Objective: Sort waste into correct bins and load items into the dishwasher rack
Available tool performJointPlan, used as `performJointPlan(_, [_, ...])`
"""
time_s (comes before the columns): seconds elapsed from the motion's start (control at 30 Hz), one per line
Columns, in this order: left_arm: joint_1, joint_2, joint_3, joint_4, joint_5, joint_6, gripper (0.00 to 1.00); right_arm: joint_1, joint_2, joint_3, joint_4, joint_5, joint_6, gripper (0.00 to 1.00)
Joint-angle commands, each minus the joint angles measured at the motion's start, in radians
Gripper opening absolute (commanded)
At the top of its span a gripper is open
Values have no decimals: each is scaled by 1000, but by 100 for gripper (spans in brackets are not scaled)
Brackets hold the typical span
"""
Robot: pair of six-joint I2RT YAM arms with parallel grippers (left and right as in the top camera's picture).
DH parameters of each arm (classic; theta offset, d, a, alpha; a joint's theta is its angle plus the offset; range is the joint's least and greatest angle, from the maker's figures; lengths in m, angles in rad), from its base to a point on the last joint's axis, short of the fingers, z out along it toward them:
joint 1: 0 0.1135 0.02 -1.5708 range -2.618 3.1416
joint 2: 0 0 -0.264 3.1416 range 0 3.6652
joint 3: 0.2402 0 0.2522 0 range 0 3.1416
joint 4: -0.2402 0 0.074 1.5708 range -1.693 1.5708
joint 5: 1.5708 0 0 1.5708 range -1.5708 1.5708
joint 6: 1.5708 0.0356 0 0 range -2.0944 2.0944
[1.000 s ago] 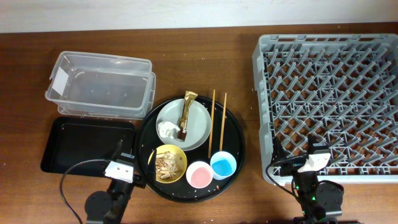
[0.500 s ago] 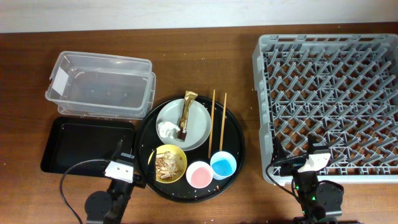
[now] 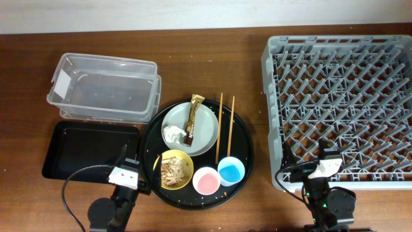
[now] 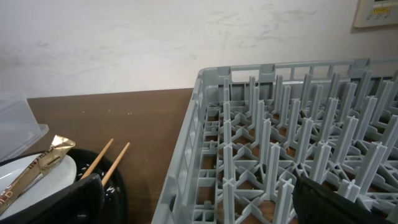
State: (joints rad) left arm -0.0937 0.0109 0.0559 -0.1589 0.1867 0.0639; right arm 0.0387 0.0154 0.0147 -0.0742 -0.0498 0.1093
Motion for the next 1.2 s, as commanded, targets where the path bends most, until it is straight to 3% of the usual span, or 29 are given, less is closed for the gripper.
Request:
performJointPlan(0.0, [-4,-5,-8,5,0,13,100,-6,-12,-9,3,-6,3,98])
performJointPlan(1.17, [-4,-5,-8,5,0,13,100,-6,-12,-9,3,-6,3,98])
